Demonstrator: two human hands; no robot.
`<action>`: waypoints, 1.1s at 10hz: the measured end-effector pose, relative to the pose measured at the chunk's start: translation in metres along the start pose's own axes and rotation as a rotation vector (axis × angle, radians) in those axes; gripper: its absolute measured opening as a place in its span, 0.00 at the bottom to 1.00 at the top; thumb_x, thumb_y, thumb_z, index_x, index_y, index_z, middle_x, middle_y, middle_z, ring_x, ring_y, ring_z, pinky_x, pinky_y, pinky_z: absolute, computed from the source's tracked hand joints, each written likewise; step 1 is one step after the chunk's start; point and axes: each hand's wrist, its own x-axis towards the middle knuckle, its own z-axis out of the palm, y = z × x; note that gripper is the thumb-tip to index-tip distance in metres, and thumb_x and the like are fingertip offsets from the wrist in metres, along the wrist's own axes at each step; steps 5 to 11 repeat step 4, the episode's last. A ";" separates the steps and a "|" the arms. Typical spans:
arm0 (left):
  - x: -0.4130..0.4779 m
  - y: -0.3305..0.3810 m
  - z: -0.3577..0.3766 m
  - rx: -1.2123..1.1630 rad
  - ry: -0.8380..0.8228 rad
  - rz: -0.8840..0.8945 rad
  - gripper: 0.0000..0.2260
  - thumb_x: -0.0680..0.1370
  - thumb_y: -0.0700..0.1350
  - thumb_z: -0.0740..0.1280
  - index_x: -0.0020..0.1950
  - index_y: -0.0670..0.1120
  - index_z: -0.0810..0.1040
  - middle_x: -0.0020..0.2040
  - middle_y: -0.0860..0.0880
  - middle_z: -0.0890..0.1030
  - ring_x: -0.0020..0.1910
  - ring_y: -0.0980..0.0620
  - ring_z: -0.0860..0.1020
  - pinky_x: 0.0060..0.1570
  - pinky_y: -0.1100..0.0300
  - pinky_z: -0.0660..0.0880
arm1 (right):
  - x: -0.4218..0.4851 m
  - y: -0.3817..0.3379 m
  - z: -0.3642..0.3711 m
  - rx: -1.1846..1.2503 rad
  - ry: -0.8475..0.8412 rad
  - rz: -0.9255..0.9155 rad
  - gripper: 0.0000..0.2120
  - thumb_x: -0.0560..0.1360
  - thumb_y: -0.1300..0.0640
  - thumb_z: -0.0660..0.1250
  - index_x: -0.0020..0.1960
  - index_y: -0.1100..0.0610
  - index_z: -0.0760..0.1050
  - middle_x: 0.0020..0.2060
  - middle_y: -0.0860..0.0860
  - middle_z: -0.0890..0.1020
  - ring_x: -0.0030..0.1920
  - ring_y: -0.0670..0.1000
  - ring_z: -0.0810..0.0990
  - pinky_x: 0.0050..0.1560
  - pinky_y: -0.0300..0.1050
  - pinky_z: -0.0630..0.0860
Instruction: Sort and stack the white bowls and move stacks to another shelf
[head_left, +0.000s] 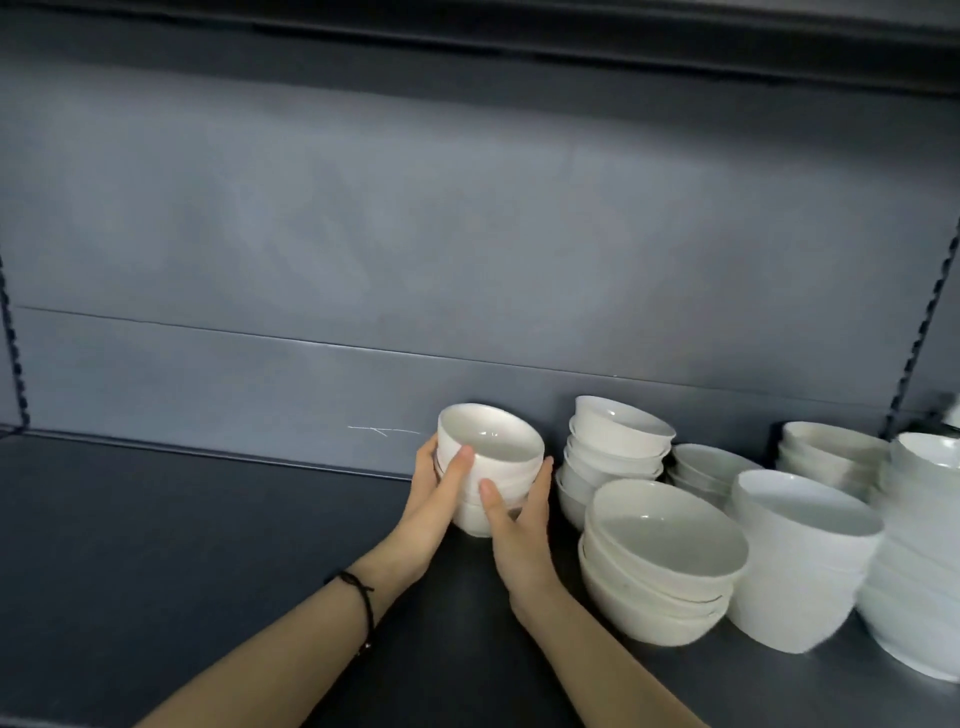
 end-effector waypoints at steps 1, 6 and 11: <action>-0.002 -0.005 0.004 0.032 0.004 0.018 0.14 0.82 0.51 0.57 0.68 0.56 0.63 0.60 0.59 0.74 0.53 0.68 0.75 0.43 0.78 0.72 | -0.002 0.004 0.004 -0.111 0.048 -0.076 0.42 0.79 0.49 0.67 0.81 0.53 0.41 0.80 0.52 0.50 0.79 0.49 0.52 0.78 0.44 0.52; 0.006 -0.019 -0.015 -0.106 0.199 -0.115 0.37 0.70 0.72 0.59 0.73 0.53 0.60 0.73 0.49 0.67 0.72 0.51 0.65 0.74 0.50 0.59 | -0.009 0.000 -0.004 -0.252 0.233 -0.147 0.32 0.76 0.51 0.71 0.75 0.57 0.63 0.65 0.52 0.67 0.66 0.50 0.66 0.67 0.38 0.59; 0.006 -0.019 -0.015 -0.106 0.199 -0.115 0.37 0.70 0.72 0.59 0.73 0.53 0.60 0.73 0.49 0.67 0.72 0.51 0.65 0.74 0.50 0.59 | -0.009 0.000 -0.004 -0.252 0.233 -0.147 0.32 0.76 0.51 0.71 0.75 0.57 0.63 0.65 0.52 0.67 0.66 0.50 0.66 0.67 0.38 0.59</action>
